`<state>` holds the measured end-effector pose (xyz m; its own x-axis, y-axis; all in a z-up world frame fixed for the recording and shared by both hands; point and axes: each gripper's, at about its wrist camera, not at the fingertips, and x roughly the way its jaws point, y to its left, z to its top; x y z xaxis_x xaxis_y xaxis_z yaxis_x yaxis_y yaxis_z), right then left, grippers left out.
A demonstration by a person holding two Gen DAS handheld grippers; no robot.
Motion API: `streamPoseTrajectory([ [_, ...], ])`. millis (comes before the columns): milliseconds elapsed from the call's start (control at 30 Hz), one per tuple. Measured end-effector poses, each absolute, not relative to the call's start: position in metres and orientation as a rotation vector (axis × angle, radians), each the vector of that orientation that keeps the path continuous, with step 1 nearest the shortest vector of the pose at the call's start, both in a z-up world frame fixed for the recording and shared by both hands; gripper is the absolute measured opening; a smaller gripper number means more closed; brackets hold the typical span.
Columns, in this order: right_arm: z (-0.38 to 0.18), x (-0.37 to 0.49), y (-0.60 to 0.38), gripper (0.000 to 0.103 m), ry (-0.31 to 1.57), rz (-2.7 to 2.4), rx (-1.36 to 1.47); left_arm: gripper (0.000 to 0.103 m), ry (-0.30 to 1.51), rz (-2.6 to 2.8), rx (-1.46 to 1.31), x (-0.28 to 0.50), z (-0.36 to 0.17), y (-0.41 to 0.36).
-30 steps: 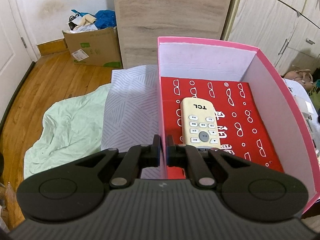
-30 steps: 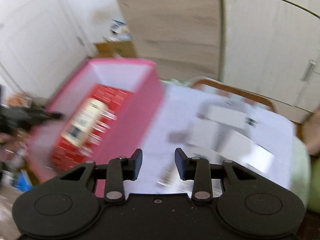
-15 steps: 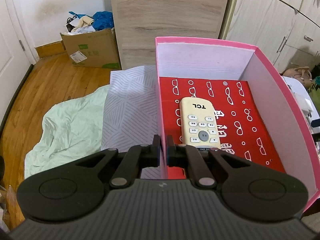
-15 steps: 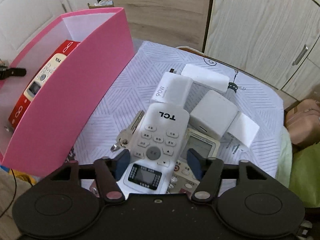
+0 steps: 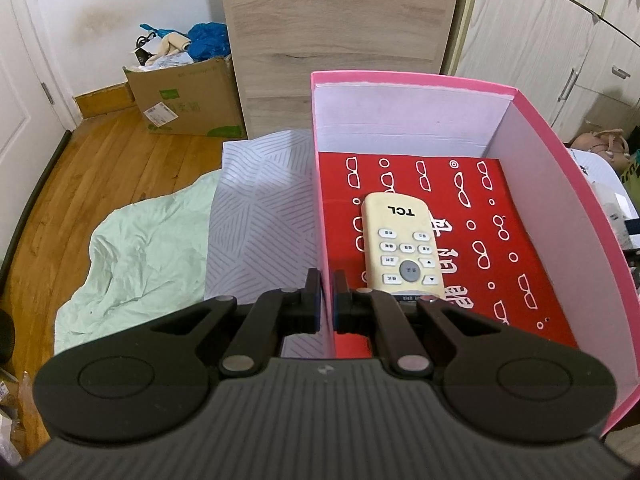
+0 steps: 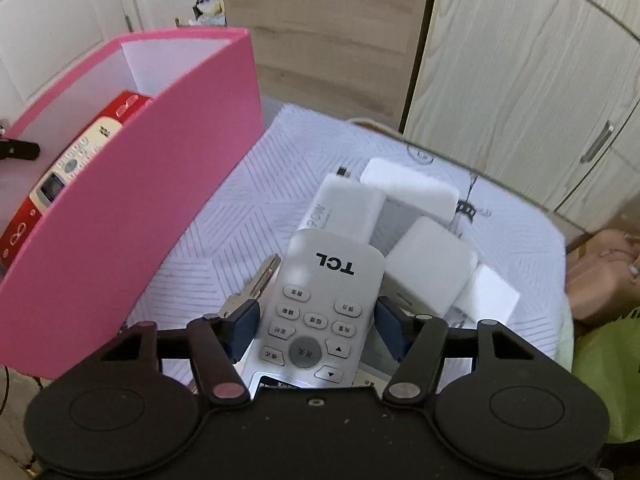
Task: Organize rigid objects
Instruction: 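Grasp the white TCL remote on the table with the right gripper, then lift the white TCL remote and carry it over the pink box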
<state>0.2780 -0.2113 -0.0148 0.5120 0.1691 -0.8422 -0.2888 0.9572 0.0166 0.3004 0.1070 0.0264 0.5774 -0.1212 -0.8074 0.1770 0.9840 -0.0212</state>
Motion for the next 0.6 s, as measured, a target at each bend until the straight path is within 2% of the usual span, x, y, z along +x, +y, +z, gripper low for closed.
streamPoseTrajectory([
  [367,0.006,0.266,-0.22,0.066,0.929,0.272,-0.111,0.004,0.944,-0.155,0.051,0.3,0.026,0.107],
  [600,0.04,0.251,-0.216,0.063,0.803,0.321,-0.08,0.004,0.952,-0.144,0.009,0.303,0.026,0.111],
])
